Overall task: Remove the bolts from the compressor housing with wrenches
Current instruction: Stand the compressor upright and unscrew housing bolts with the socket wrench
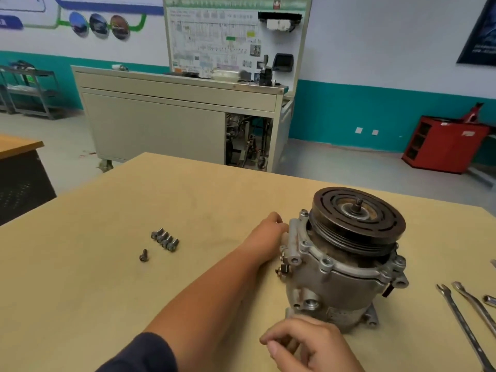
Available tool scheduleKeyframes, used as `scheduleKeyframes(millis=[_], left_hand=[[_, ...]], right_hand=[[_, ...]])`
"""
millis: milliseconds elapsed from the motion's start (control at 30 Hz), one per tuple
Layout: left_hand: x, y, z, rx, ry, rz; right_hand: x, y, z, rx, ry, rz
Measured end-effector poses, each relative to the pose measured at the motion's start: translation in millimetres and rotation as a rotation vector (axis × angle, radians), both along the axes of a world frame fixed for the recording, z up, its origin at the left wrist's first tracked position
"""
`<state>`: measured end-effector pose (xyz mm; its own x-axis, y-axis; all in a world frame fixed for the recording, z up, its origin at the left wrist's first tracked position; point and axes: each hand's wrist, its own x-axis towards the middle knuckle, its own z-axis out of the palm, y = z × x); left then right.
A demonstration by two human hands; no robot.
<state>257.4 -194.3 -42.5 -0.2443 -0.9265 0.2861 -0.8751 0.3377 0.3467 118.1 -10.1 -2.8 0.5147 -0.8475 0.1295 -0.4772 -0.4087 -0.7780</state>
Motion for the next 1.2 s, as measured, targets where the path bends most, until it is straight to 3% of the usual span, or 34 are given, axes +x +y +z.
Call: scheduleKeyframes(millis=[133,267,400,500,600,667,800,900,967,1067,1200], left_hand=[[31,26,6,0.142,0.144,0.047],[79,78,18,0.055,0.376,0.07],[153,134,29,-0.071,0.733,0.344],[192,152,24,-0.041,1.0,0.526],[201,153,11,0.035,1.221,0.595],[203,151,6,0.03,1.267,0.617],[207,149,6,0.029,1.293,0.58],[208,148,6,0.049,1.208,0.594],[214,148,3,-0.004,1.029,0.609],[226,149,-2,0.007,0.507,0.636],[231,145,-3,0.139,0.299,0.588]], right_hand=[[34,-13,-8,-0.034,0.067,0.025],[64,-31,-11,-0.062,0.157,0.013],[123,-55,-13,-0.075,0.127,0.011],[178,-68,-17,-0.05,0.092,0.025],[221,-70,-25,-0.07,0.041,0.053],[236,-71,-30,-0.062,-0.019,0.035],[240,-75,-39,-0.057,-0.116,0.017],[237,-80,-44,-0.035,-0.153,-0.028],[236,-87,-45,-0.026,-0.143,-0.074],[235,-96,-44,-0.05,-0.001,-0.081],[236,-98,-42,-0.101,0.15,-0.027]])
